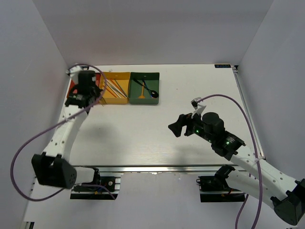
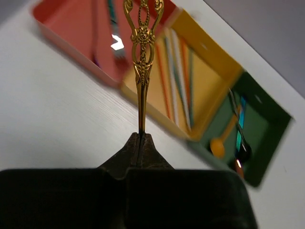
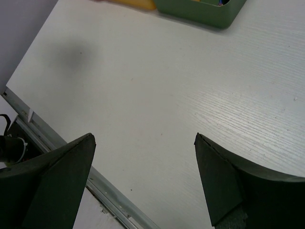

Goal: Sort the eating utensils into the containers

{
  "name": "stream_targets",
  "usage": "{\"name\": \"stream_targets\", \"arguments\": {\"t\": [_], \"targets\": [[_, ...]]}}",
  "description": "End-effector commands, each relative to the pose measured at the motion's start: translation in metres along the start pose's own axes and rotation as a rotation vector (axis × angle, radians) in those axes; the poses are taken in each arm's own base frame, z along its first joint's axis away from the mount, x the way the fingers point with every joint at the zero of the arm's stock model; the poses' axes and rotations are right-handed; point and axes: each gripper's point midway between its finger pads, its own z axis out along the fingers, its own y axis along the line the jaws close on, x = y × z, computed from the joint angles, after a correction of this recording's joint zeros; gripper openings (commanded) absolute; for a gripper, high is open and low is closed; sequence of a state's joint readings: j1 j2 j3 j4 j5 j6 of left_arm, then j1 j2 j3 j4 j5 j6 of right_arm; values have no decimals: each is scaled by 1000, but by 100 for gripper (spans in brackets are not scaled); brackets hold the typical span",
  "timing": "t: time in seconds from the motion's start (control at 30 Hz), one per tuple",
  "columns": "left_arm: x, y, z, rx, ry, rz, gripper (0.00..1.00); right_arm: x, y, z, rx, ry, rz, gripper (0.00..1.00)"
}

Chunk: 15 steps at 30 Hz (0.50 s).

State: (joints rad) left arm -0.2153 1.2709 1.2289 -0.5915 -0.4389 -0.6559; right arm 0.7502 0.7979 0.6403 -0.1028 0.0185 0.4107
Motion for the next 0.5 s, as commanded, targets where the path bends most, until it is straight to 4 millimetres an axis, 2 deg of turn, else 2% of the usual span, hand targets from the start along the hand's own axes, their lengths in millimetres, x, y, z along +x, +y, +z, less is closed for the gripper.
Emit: {"name": "stream_targets", "arguments": {"t": [0.0, 0.03, 0.07, 0.1, 0.13, 0.17, 0.2, 0.23, 0.27, 0.37, 0.4, 0.43, 0.47], "targets": [[-23, 31, 47, -119, 11, -65, 0, -27, 11, 2, -32, -64, -26, 89], [-41, 35, 70, -151, -9, -75, 0, -27, 10, 2, -30, -63, -26, 89], [-48, 37, 81, -170, -6, -77, 0, -28, 10, 3, -31, -65, -28, 89], [-69, 57, 107, -232, -15, -100, 0, -28, 11, 3, -33, -66, -31, 89], [-63, 66, 122, -252, 3, -89, 0, -27, 11, 3, -33, -67, -31, 89], [-83, 60, 130, -236, -36, -102, 0, -29, 11, 3, -35, -76, -31, 89], [-88, 60, 141, -226, -42, -99, 0, -29, 11, 3, -36, -78, -33, 89], [-77, 70, 166, -240, -1, -92, 0, -29, 11, 5, -35, -76, -31, 89], [-97, 66, 172, -237, -27, -110, 0, -28, 10, 5, -35, -75, -33, 89], [-92, 82, 202, -276, 6, -140, 0, -27, 9, 9, -30, -67, -35, 89], [-99, 81, 205, -268, -11, -149, 0, -27, 9, 11, -29, -64, -36, 89], [-106, 82, 219, -250, -26, -168, 0, -27, 8, 12, -26, -59, -43, 89], [-106, 82, 219, -250, -27, -168, 0, -27, 8, 12, -26, -59, -44, 89]]}}
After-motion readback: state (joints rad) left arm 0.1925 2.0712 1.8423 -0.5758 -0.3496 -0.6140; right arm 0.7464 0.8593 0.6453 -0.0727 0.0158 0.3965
